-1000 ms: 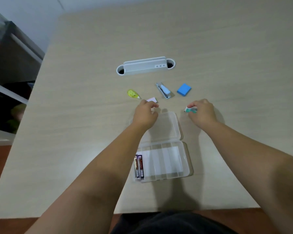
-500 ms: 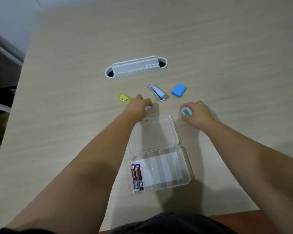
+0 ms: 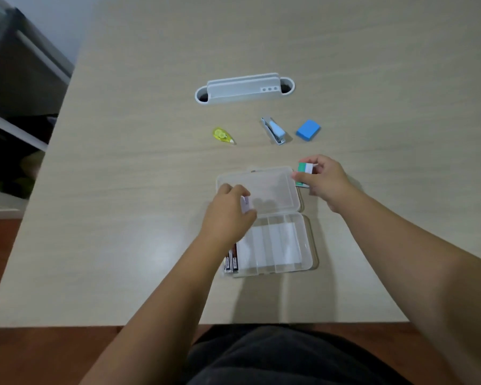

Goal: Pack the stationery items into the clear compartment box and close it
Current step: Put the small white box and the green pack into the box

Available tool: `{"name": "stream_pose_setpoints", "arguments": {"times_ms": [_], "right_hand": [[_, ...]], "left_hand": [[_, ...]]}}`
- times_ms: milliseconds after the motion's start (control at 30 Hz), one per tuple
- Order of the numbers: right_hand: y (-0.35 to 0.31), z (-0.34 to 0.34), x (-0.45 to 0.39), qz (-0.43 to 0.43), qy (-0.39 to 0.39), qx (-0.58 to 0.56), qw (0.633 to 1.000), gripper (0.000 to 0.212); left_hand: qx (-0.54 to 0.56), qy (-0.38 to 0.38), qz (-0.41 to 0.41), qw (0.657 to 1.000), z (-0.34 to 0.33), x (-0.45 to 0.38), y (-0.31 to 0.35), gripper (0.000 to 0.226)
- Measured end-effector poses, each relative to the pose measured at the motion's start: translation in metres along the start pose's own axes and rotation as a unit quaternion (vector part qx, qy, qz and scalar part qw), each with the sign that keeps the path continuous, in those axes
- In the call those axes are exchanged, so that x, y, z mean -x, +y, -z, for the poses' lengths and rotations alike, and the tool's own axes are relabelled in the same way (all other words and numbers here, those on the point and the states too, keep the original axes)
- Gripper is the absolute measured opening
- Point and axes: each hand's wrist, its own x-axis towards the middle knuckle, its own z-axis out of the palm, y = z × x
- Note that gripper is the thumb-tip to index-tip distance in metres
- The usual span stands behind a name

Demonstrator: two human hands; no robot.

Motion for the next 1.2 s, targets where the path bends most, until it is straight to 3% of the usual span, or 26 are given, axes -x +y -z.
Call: {"name": "stream_pose_setpoints", "arguments": {"times_ms": [233, 467, 567, 633, 700, 800, 867, 1067, 1200], "right_hand": [[0.003, -0.02, 0.018, 0.047, 0.033, -0.011, 0.998, 0.03], [0.004, -0.029, 0.033, 0.059, 0.006, 0.019, 0.998, 0.032], [0.003, -0.032, 0.04, 0.057, -0.005, 0.031, 0.998, 0.031], [0.003, -0.038, 0.043, 0.059, -0.021, 0.044, 0.997, 0.029], [0.003, -0.047, 0.048, 0.06, -0.051, 0.074, 0.994, 0.024], [0.004, -0.065, 0.059, 0.058, -0.124, 0.108, 0.985, 0.017], [0.004, -0.078, 0.067, 0.056, -0.16, 0.139, 0.976, 0.017], [0.006, -0.099, 0.076, 0.065, -0.154, 0.148, 0.975, 0.018], [0.015, -0.102, 0.074, 0.12, -0.129, 0.275, 0.945, 0.015]], "left_hand": [[-0.043, -0.041, 0.004, 0.998, -0.022, 0.049, -0.009, 0.04], [-0.055, -0.054, -0.024, 0.997, -0.033, 0.066, -0.029, 0.035], [-0.057, -0.018, -0.056, 0.997, -0.036, 0.075, -0.039, 0.031], [-0.077, 0.047, -0.069, 0.993, -0.035, 0.077, -0.047, 0.034], [-0.082, 0.081, -0.037, 0.993, -0.033, 0.078, -0.055, 0.052], [-0.052, -0.015, 0.027, 0.998, -0.03, 0.078, -0.069, 0.106], [-0.053, -0.061, 0.028, 0.996, -0.03, 0.077, -0.077, 0.13], [-0.084, -0.085, -0.001, 0.993, -0.031, 0.074, -0.087, 0.136], [-0.068, -0.077, 0.001, 0.995, -0.033, 0.075, -0.089, 0.135]]}}
